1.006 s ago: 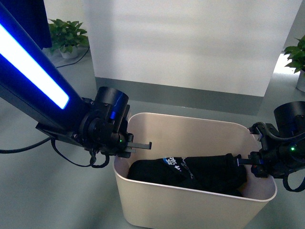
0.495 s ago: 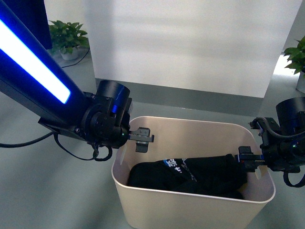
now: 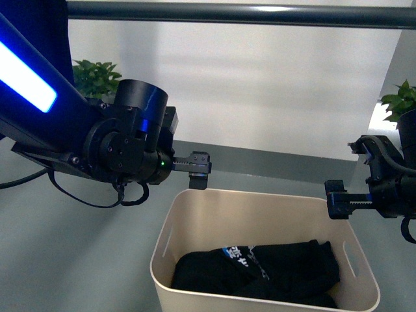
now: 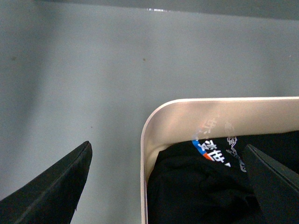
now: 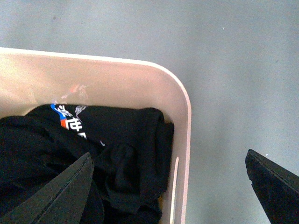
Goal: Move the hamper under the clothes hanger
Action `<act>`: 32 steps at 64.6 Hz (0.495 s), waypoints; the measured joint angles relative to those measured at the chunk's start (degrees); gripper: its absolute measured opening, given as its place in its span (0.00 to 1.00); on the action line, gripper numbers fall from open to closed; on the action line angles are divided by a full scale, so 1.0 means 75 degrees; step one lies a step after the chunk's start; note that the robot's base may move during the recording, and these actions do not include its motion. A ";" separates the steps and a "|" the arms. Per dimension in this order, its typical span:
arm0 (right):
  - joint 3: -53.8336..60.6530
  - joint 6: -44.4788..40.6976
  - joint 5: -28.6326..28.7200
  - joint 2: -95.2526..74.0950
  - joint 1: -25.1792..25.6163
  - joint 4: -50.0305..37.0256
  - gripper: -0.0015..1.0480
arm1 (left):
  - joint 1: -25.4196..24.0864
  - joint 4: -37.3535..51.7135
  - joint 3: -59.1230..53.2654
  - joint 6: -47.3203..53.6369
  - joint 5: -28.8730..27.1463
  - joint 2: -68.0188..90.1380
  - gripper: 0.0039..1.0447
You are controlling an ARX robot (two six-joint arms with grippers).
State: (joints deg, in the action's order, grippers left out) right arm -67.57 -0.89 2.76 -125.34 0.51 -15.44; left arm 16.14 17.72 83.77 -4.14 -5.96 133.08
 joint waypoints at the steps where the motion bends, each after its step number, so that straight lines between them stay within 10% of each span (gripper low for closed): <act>1: 0.0093 0.0000 -0.0017 0.0134 -0.0009 -0.0061 0.93 | 0.0000 0.0038 -0.0076 -0.0006 0.0003 -0.0122 0.94; 18: 0.1848 -0.0032 -0.0207 0.2527 0.0035 -0.1597 0.93 | 0.0026 0.1014 -0.1795 0.0087 0.0408 -0.2261 0.93; 32: 0.3249 0.0114 -0.0265 0.4444 0.0248 -0.2579 0.92 | -0.0117 0.4855 -0.4645 0.0379 -0.1049 -0.4080 0.65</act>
State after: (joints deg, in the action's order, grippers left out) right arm -43.20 -0.03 0.78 -92.01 2.37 -34.79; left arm 15.27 54.13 48.93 -1.30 -13.82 102.48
